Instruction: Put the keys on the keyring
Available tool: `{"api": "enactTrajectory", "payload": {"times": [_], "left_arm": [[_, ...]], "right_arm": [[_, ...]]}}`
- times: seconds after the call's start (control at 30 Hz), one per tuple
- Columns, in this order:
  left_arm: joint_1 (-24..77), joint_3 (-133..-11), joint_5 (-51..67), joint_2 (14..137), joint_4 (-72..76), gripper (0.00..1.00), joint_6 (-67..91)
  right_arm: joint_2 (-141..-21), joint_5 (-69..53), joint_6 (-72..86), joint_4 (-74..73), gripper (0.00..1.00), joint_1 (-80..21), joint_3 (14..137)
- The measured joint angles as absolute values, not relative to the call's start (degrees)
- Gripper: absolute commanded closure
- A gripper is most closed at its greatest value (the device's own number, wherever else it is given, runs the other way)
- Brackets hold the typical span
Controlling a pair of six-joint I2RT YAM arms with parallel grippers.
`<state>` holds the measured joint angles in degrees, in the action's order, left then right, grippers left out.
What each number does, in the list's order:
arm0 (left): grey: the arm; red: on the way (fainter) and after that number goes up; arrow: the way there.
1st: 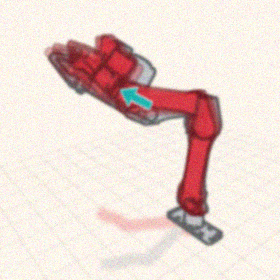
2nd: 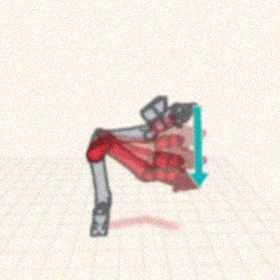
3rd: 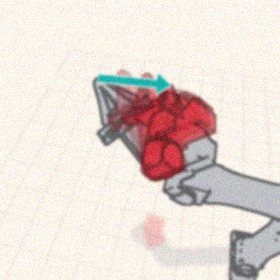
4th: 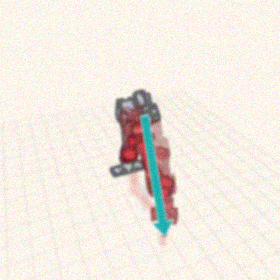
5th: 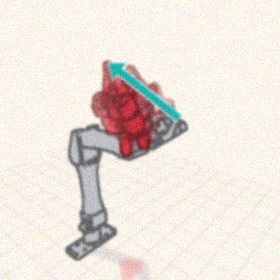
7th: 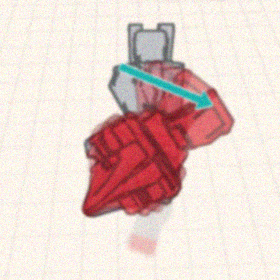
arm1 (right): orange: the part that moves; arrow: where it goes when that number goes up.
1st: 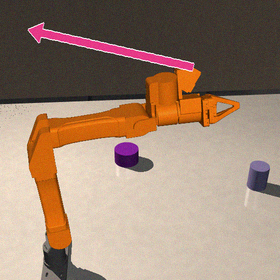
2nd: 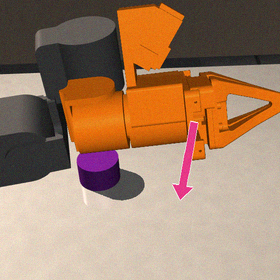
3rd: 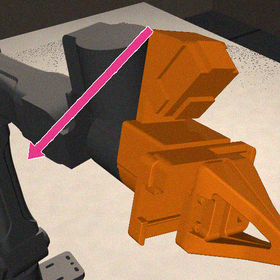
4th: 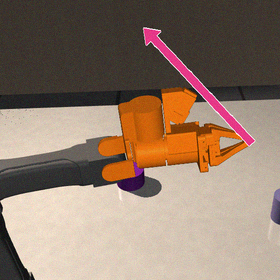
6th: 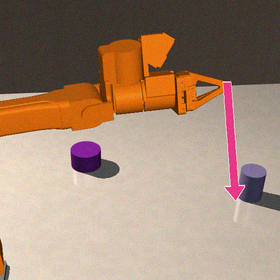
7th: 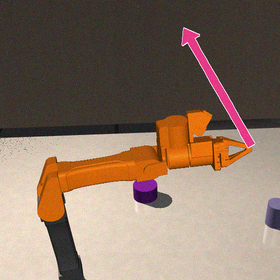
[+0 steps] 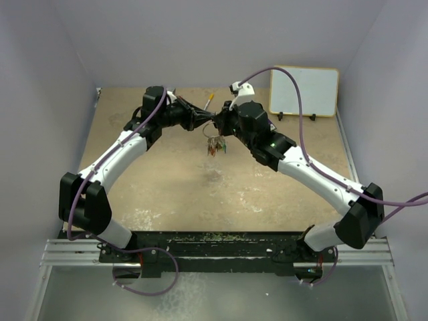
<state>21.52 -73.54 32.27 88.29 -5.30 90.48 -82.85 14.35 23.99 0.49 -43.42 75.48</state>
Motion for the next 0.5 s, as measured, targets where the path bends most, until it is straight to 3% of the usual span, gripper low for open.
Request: {"api": "enactTrajectory", "payload": {"times": [0.5], "left_arm": [[21.56, -73.67, 32.23, 88.31, -5.26, 0.96, 90.52]], "right_arm": [[-83.26, 14.24, 24.03, 0.71, 1.0, -43.38, 75.48]]}}
